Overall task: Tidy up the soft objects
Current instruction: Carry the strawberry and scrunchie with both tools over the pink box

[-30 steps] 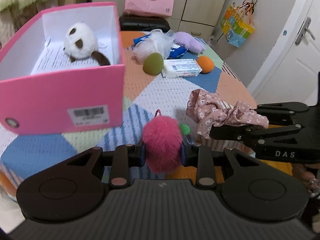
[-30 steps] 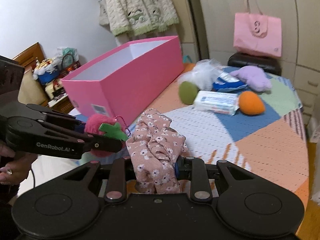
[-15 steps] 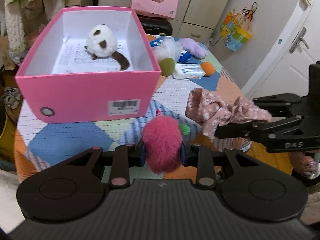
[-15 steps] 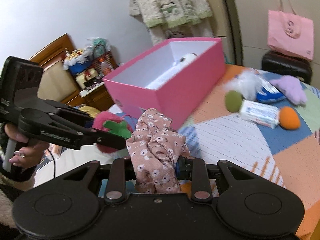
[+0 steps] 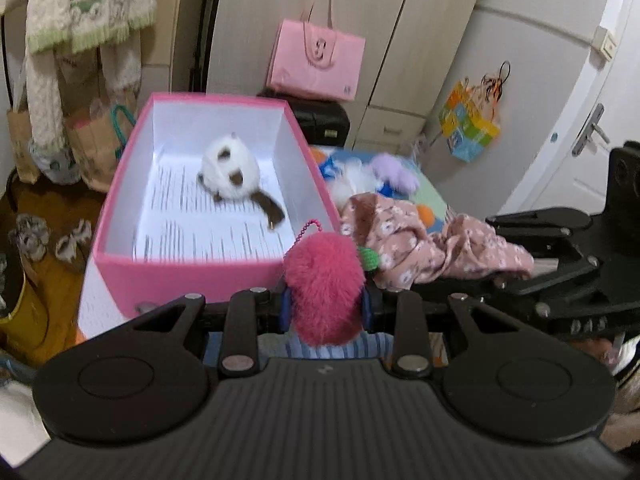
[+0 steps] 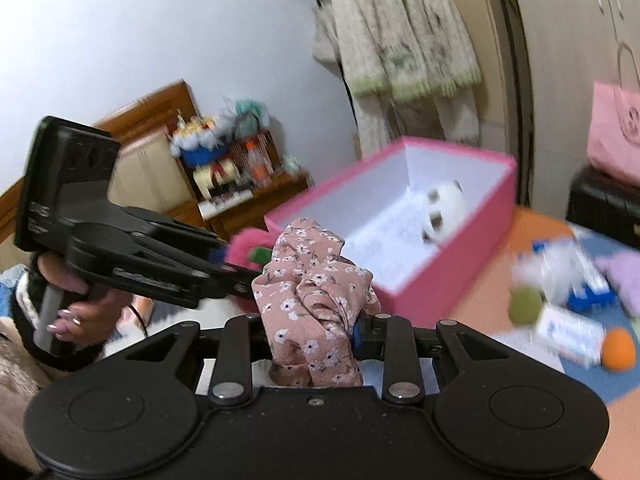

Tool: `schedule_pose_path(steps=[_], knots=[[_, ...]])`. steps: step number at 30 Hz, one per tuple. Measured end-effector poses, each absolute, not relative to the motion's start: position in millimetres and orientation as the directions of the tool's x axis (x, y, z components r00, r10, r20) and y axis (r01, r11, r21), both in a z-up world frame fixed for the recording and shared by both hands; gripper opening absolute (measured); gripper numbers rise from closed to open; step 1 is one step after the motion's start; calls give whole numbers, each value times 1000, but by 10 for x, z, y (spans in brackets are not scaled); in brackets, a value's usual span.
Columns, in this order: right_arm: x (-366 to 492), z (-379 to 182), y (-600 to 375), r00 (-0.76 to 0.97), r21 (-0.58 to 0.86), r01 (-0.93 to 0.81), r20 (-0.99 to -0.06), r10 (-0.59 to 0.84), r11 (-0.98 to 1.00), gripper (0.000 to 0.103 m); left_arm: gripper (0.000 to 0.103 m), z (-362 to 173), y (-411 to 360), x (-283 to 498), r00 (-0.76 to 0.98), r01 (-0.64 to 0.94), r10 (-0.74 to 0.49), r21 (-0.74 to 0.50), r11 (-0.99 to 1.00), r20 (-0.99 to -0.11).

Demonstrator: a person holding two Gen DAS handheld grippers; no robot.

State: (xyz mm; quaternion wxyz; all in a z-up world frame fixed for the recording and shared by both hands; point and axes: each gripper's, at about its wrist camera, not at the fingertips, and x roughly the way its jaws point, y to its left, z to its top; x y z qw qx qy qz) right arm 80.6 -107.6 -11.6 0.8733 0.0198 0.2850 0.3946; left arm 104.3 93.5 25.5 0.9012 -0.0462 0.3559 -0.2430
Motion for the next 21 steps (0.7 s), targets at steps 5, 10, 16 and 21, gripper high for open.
schedule_pose_path(steps=[5,10,16,21], knots=[[964,4,-981,558,241,-684,-435,706,689,34,30,378,1040,1220,678,390,-460,-249,886,-573],[1316,96,-910,540,255,-685,-452,710,683,34,30,397,1128,1490,703,359,-442,-259,897,-558],[1916,143,-770,486,293,-692,-488,725,660,34,29,333,1201,1938,710,310,-407,-263,914,-574],[2499,86,-742,387,424,-673,-497,777,606,34,30,289,1297,2248,730,279,-370,-245,929,-574]])
